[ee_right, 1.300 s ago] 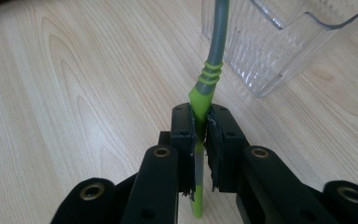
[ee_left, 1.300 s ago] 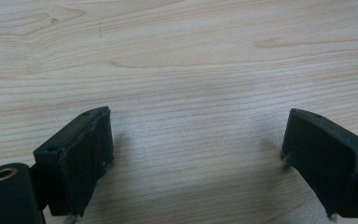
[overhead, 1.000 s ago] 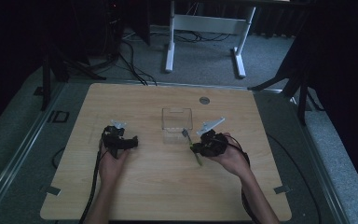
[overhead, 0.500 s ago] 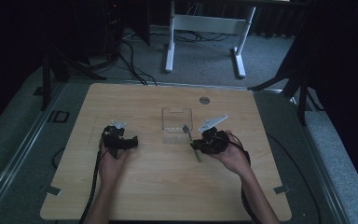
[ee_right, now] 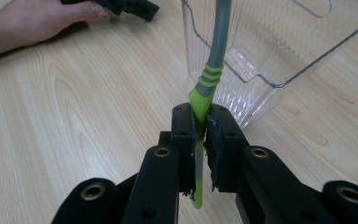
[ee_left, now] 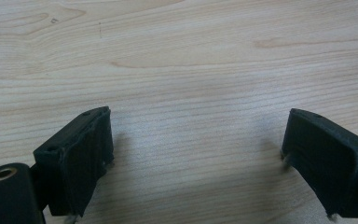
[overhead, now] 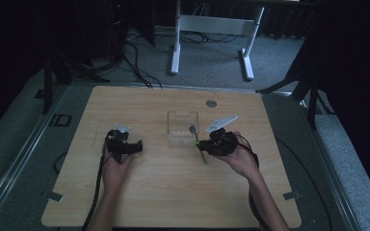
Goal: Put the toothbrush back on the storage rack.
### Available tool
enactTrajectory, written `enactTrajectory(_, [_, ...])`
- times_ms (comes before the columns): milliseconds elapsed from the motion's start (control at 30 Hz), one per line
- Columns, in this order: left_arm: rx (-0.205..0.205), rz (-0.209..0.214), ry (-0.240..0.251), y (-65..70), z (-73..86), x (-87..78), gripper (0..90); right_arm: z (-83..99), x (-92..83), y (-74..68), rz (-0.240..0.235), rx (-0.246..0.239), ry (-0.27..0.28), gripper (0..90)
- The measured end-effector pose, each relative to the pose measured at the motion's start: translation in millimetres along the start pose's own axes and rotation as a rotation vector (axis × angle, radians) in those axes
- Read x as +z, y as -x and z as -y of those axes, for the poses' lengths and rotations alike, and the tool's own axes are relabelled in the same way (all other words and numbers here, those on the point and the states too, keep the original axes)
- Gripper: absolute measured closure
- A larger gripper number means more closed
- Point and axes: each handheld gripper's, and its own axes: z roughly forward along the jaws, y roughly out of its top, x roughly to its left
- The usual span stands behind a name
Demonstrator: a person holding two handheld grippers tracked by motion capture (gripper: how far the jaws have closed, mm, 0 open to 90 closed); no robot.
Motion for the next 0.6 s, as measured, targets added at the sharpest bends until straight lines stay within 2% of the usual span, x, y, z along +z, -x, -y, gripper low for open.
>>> enactTrajectory(600, [0.000,0.000,-0.001,0.0,-0.1,-0.1,9.2,-6.7,-6.7,4.9,0.012,0.026,0.059,81.8])
